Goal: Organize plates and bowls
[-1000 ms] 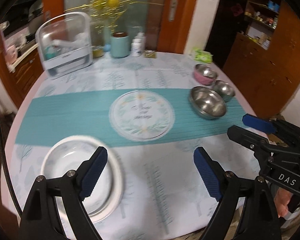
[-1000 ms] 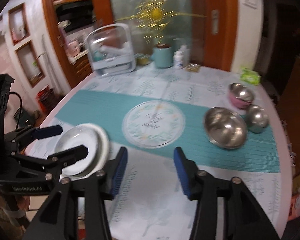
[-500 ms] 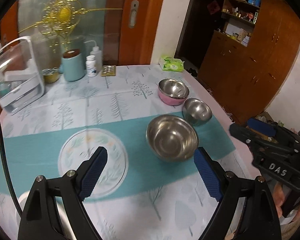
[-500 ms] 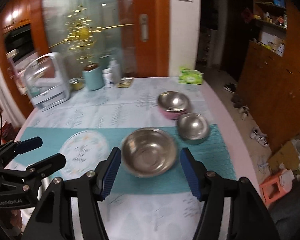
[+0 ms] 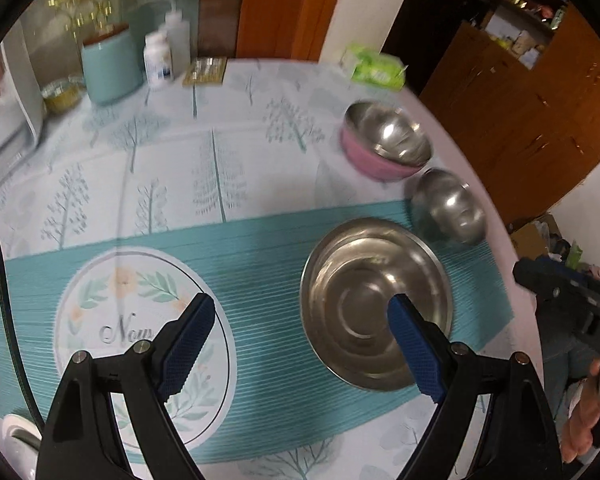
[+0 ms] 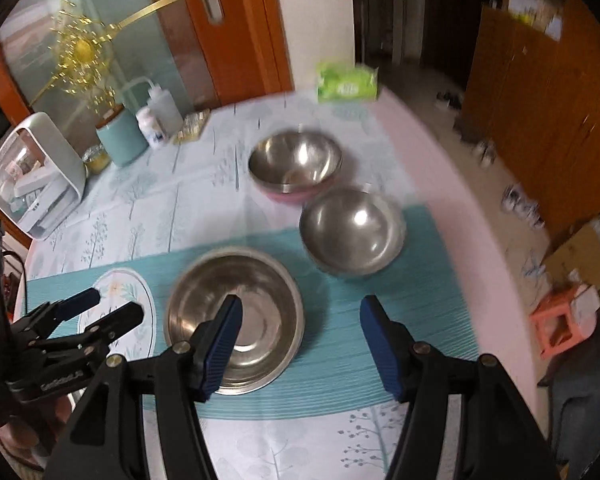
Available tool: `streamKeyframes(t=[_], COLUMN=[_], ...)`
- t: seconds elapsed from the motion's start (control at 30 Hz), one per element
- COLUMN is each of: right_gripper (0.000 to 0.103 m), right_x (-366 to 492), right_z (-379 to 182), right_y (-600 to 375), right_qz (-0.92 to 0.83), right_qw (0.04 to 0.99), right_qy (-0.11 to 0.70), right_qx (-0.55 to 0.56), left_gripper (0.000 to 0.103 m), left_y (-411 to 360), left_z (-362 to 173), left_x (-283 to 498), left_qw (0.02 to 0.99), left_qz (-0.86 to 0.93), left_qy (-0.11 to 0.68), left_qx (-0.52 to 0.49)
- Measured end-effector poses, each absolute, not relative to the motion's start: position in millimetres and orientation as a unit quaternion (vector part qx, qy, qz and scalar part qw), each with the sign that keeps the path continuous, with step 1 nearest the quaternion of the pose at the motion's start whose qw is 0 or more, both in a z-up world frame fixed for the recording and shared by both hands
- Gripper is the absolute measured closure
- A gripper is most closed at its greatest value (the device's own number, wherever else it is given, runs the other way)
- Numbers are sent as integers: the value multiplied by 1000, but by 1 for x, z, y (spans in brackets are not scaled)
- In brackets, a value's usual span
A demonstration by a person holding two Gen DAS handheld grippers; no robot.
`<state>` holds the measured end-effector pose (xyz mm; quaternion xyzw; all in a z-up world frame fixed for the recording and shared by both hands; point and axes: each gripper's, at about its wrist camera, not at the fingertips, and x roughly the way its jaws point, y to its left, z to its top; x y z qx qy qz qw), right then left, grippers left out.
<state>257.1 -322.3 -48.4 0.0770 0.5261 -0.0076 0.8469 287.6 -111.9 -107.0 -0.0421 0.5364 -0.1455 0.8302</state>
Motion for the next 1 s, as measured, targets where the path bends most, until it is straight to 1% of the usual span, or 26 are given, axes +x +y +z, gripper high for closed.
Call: streamKeyframes(t=[0.13, 0.27, 0.33, 0.37, 0.4, 0.43, 0.5, 0.53, 0.6, 0.7, 0.8, 0.87, 0.93, 1.0], right_gripper=[41, 41, 42, 45, 51, 54, 64, 66, 73, 84, 90, 93, 93, 94], right_x=[268, 275, 277, 278, 279, 280, 281, 281, 282, 283, 285, 285, 285, 284], right_z=[-83, -103, -110, -112, -115, -117, -121, -123, -126, -129, -133, -135, -135, -135], right_y=[-325, -327, -329, -328, -327, -326, -324, -323, -321, -319, -317, -320, -323, -324], right_qz=[-2, 1, 2, 3, 5, 7, 10, 10, 11, 8, -1, -3, -1, -1], right_qw=[822, 805, 799, 797, 793, 791, 786, 784, 781, 776, 776, 776, 777, 776], right_qy=[561, 584, 591, 594, 598, 601, 607, 609, 614, 619, 621, 620, 616, 615], right_qx=[95, 106, 112, 114, 116, 117, 119, 119, 119, 119, 114, 119, 132, 137], left_gripper=[16, 17, 22, 23, 28, 34, 40, 43, 48, 63, 70, 78, 91, 92], left_y=[-112, -113, -114, -114, -115, -115, -117, -118, -121, -126, -131, -132, -133, -132], left_z=[-133, -151, -157, -159, -160, -161, -163, -163, -164, -164, -168, -171, -176, -177], left_x=[297, 300, 301, 302, 302, 302, 302, 302, 302, 302, 303, 304, 305, 306], left_qw=[815, 803, 799, 796, 794, 791, 787, 786, 784, 780, 775, 772, 766, 766], left_qz=[-142, -142, -145, -148, -150, -154, -160, -164, -170, -180, -183, -184, -186, -183], left_qy=[559, 576, 581, 584, 586, 588, 591, 592, 593, 596, 601, 605, 611, 611], left_qx=[-50, -55, -59, -63, -65, -67, -69, -68, -67, -64, -64, -66, -71, -75])
